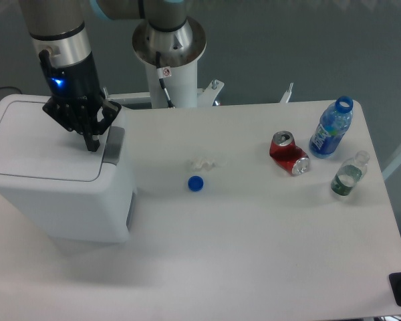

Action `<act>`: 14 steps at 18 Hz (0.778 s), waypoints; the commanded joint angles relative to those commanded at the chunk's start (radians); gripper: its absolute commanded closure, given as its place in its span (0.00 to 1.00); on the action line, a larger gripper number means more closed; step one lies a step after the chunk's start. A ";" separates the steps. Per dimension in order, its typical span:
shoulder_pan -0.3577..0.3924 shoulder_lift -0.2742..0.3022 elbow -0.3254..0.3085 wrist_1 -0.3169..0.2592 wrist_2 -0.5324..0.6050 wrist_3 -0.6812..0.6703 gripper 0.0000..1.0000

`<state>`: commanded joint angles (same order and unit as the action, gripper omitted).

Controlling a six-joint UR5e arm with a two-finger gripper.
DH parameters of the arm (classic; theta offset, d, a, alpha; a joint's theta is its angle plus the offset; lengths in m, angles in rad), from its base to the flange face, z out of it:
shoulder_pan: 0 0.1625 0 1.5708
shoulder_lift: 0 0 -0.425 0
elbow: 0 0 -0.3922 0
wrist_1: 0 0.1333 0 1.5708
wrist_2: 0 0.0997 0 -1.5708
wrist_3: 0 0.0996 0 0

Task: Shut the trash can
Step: 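Press the gripper on the closed lid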

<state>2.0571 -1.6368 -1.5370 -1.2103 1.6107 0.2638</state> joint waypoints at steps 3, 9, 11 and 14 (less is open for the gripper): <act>0.000 0.000 -0.002 0.000 0.000 0.000 0.98; 0.003 0.002 0.003 0.000 -0.003 0.000 0.97; 0.006 0.008 0.012 0.002 -0.009 0.000 0.90; 0.032 0.014 0.026 0.002 -0.035 0.000 0.79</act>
<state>2.0892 -1.6230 -1.5110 -1.2088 1.5756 0.2638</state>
